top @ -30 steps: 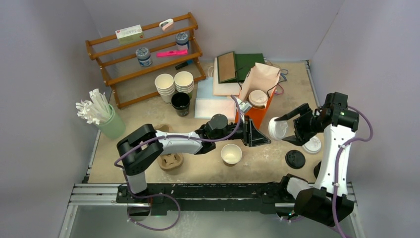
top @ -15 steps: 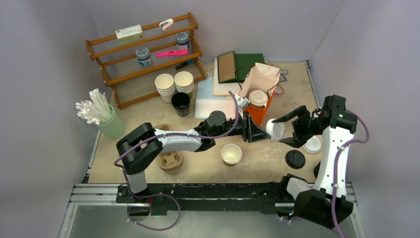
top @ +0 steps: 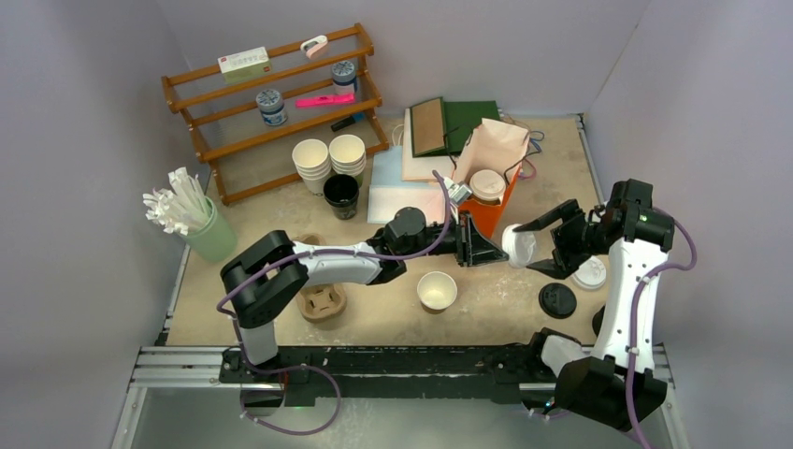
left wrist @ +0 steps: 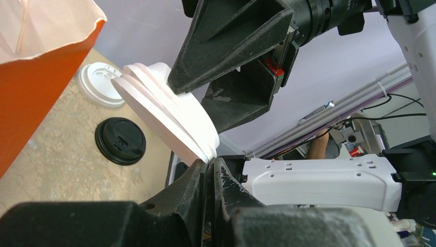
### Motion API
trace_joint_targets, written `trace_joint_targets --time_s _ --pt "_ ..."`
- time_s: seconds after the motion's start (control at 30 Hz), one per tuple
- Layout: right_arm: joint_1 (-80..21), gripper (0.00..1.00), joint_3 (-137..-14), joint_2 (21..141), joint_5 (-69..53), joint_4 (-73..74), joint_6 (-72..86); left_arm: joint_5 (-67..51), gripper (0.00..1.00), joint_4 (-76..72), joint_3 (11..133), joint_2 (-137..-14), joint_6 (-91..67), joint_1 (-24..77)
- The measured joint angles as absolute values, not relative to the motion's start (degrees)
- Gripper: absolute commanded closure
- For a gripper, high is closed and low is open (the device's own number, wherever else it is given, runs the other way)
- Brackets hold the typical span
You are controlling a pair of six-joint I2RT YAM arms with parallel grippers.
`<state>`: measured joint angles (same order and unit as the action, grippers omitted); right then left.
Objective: Pack the takeout coffee
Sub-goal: Place the cup lid at the center of the board.
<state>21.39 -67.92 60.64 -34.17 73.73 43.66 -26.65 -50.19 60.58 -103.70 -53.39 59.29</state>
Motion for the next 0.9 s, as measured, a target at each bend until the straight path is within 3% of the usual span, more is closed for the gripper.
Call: trace_joint_targets --time_s 0.17,0.57,0.9 --pt "21.4 0.22 -67.9 60.8 -34.1 73.8 43.7 -27.2 1.0 -50.6 59.6 -103.7 -53.3 59.2" --pt "21.4 0.23 -68.2 61.6 -32.0 73.7 43.6 -27.7 1.0 -48.3 56.7 -103.7 -51.5 58.8" --pt "21.4 0.24 -72.2 61.7 -17.0 73.1 43.8 -28.3 1.0 -41.4 64.6 -110.0 -49.6 62.3"
